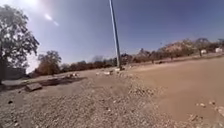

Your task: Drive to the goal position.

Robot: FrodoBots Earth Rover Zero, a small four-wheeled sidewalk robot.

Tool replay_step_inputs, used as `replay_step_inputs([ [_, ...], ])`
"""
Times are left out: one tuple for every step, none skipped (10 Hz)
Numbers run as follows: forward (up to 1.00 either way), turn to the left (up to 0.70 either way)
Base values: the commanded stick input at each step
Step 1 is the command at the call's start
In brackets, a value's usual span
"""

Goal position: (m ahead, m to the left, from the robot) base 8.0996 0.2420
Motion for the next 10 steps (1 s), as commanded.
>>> replay_step_inputs([
  [0.50, 0.36],
  [0.50, 0.47],
  [0.50, 0.34],
  [0.50, 0.12],
  [0.50, 0.00],
  [0.50, 0.00],
  [0.50, 0.00],
  [0.50, 0.00],
  [0.50, 0.00],
  [0.50, 0.00],
])
